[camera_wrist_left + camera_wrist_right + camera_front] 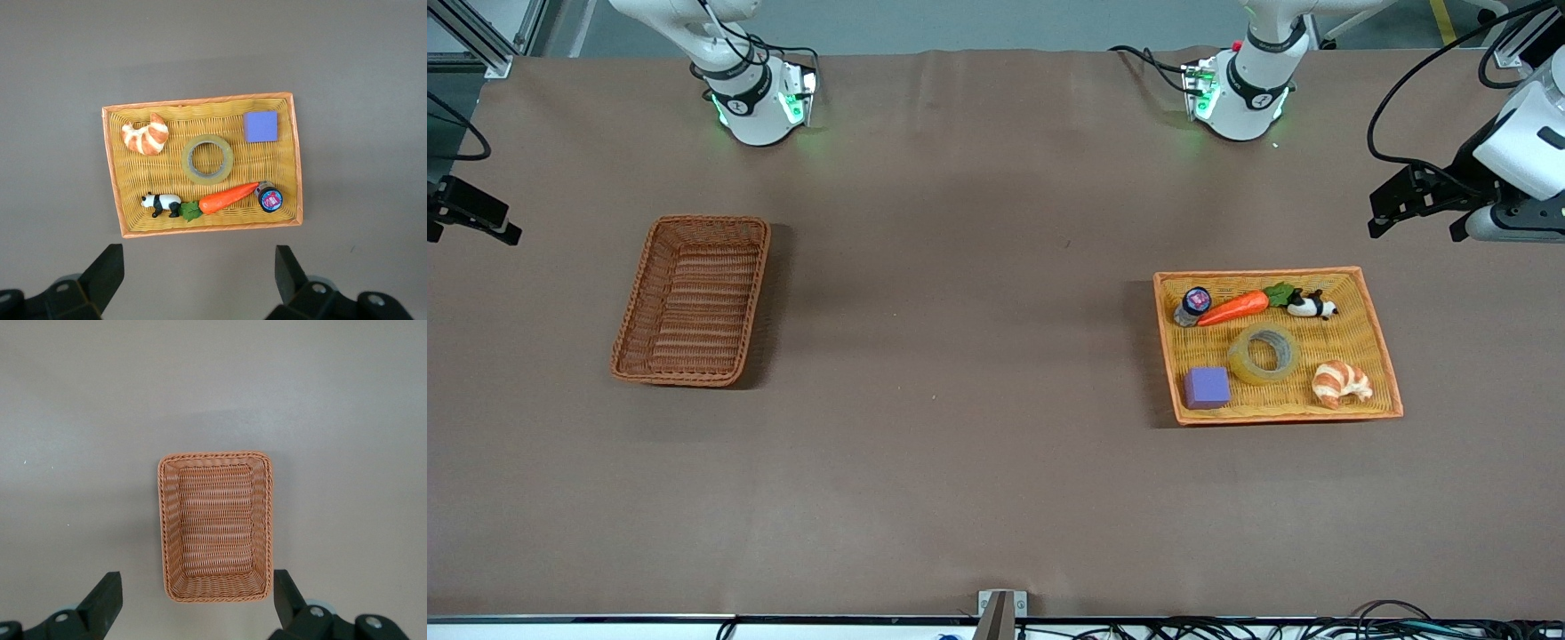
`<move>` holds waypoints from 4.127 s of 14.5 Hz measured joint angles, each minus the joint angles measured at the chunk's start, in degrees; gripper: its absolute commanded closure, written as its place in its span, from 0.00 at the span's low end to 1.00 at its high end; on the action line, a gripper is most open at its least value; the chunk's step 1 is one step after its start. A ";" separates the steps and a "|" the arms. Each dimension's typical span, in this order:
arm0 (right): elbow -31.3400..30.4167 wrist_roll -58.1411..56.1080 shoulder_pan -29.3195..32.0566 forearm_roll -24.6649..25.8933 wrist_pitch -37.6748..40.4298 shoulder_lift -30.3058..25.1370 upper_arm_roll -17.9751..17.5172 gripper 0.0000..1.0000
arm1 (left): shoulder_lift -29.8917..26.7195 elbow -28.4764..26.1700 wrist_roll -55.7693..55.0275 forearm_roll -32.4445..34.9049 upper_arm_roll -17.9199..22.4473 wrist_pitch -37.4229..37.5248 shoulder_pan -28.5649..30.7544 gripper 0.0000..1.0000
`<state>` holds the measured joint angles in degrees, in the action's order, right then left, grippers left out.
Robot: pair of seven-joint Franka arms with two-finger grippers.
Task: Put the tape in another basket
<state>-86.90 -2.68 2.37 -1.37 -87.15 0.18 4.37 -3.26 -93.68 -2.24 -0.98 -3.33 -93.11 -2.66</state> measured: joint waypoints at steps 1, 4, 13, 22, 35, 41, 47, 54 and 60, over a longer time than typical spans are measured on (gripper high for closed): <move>0.00 0.00 0.00 0.00 0.00 0.00 0.00 0.00 | 0.00 -0.03 0.01 0.00 0.00 0.00 0.00 0.00; 0.00 0.00 0.00 0.00 0.00 0.00 0.00 0.00 | 0.00 -0.03 0.02 0.00 0.02 -0.04 0.02 0.00; 0.00 0.00 0.00 0.00 0.00 0.00 0.00 0.00 | 0.35 -1.29 0.57 0.15 0.58 0.11 0.52 0.00; -0.01 0.00 0.01 0.00 0.03 0.00 0.04 0.00 | 8.69 -12.31 0.57 0.18 1.36 -12.04 1.32 0.00; -0.08 0.00 0.02 0.00 0.22 0.02 0.09 0.00 | 26.04 -23.33 0.56 0.18 2.52 -41.25 2.15 0.01; -0.11 0.00 0.02 -0.01 0.24 0.04 0.09 0.00 | 29.62 -27.60 0.58 0.18 2.54 -49.57 2.60 0.85; -0.12 0.00 0.02 -0.01 0.24 0.04 0.10 0.00 | 28.01 -28.16 1.11 0.21 2.66 -50.93 3.04 1.00; -0.14 0.00 0.05 -0.01 0.25 0.04 0.12 0.00 | 18.22 -23.35 0.59 0.23 -1.21 -37.35 2.86 0.99; -0.15 0.00 0.26 -0.62 0.25 0.04 0.28 0.00 | 20.13 -11.36 -18.86 1.02 -18.74 -27.09 1.83 0.94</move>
<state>-87.05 -2.69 2.63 -1.99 -86.90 0.23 4.65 16.86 -105.04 -21.10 0.04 -22.08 -120.20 -0.83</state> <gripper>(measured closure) 0.000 0.784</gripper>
